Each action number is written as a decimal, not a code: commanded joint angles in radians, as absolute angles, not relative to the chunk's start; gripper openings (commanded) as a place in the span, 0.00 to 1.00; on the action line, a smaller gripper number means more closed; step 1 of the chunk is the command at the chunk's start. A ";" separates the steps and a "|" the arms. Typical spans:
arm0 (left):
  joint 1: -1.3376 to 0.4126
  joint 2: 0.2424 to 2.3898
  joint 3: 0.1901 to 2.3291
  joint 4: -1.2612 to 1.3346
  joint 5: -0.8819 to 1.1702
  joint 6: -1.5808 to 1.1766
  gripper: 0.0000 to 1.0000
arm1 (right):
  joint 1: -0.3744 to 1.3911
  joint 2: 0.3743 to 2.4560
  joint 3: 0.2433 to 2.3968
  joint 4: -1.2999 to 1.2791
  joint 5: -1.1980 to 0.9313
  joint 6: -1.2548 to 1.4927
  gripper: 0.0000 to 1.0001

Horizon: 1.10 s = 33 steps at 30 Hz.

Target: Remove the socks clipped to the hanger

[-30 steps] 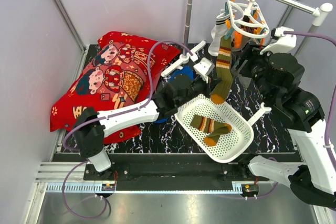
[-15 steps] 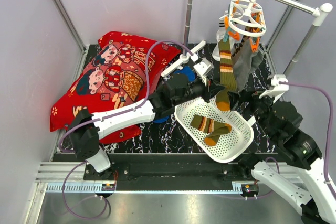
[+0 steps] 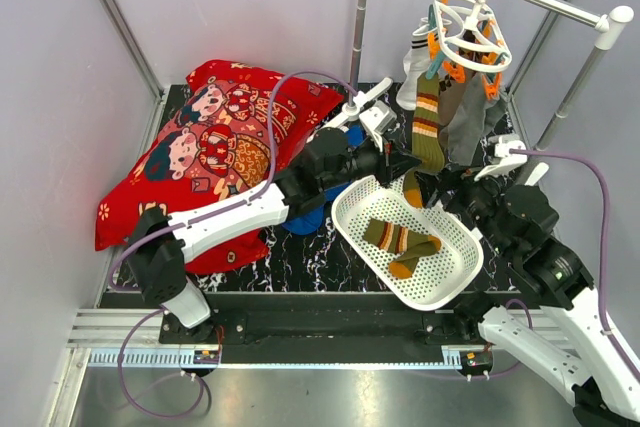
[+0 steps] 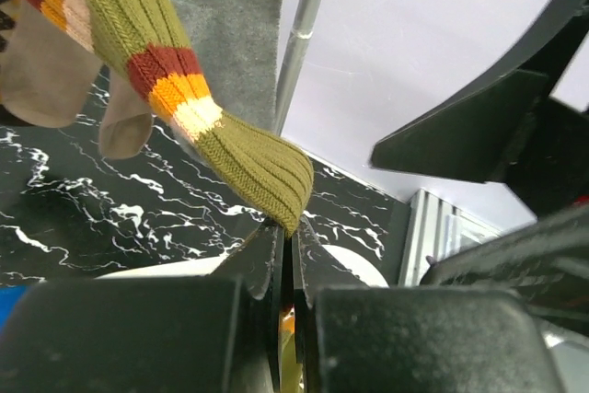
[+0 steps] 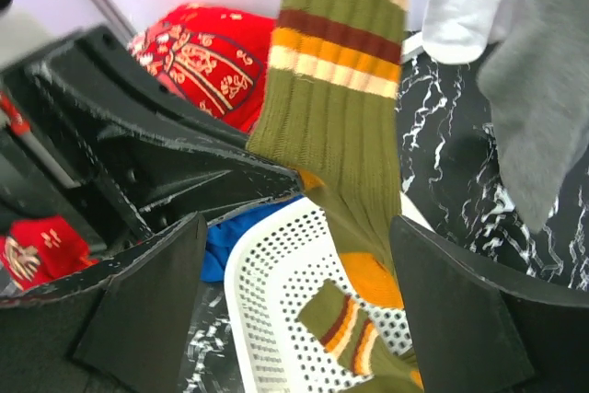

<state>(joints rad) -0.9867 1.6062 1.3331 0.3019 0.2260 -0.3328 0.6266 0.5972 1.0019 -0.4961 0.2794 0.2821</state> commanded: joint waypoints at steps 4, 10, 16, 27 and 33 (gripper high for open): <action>-0.969 1.552 1.417 0.293 0.345 -0.370 0.00 | 0.627 0.516 0.898 -0.425 0.254 0.091 0.91; -0.957 1.555 1.440 0.290 0.419 -0.382 0.00 | 0.627 0.468 0.819 -0.393 0.311 0.140 0.92; -0.956 1.582 1.470 0.293 0.463 -0.405 0.00 | 0.627 0.382 0.680 -0.261 0.310 0.147 0.90; -0.951 1.615 1.503 0.313 0.515 -0.443 0.00 | 0.627 0.359 0.611 -0.206 0.258 0.186 0.26; -0.930 1.623 1.522 0.337 0.551 -0.498 0.09 | 0.626 0.325 0.624 -0.213 0.232 0.181 0.00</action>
<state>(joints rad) -0.9512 1.6093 1.4673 0.2615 0.4881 -0.4465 0.6266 0.3542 0.6075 -0.2615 0.2676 0.1844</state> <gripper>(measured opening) 0.045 0.018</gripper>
